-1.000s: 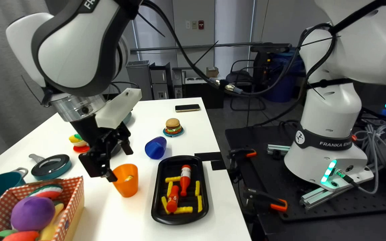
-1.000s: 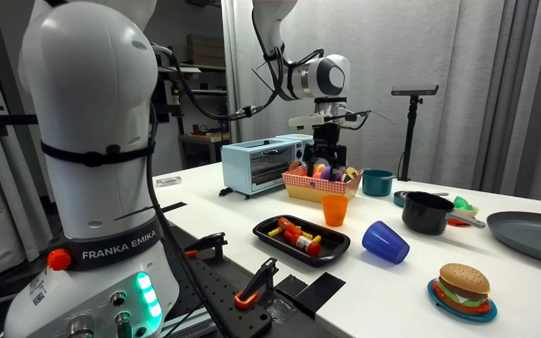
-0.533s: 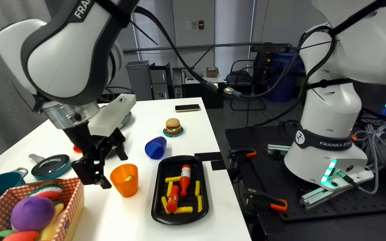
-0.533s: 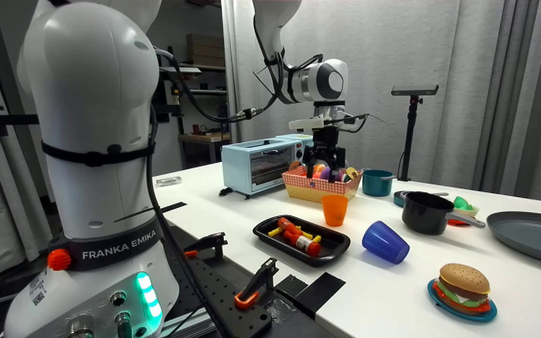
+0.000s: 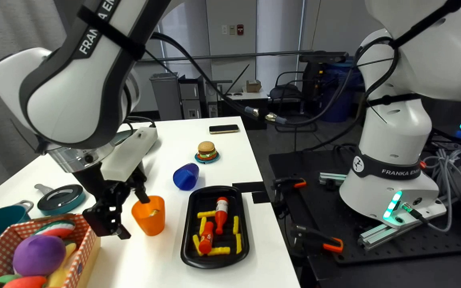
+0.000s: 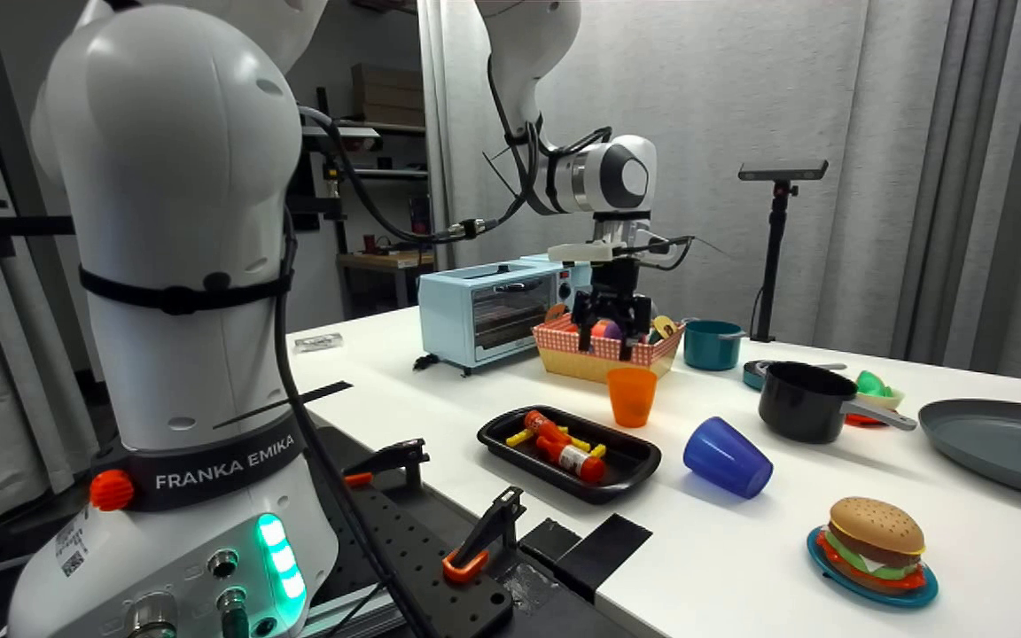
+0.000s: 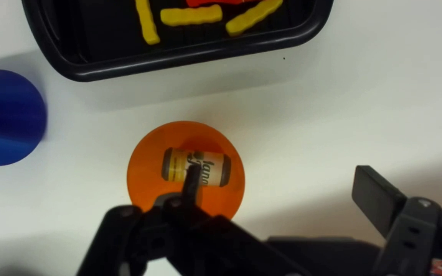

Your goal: Pour the content of the orange cup onto the black tray

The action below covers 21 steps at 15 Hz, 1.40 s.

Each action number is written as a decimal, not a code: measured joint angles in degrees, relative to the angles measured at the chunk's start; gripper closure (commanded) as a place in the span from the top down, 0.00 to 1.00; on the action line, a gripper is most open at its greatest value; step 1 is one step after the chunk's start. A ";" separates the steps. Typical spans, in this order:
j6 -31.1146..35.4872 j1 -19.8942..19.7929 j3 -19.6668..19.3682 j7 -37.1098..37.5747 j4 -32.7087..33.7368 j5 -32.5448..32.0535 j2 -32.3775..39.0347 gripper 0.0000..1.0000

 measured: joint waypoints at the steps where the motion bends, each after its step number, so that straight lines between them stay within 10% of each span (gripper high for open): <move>1: 0.10 0.02 0.00 0.00 0.37 0.00 0.65 1.00; 8: 0.27 0.05 0.00 0.01 2.77 0.54 4.22 0.99; 21: 0.28 1.24 0.00 1.65 3.92 0.57 5.87 0.00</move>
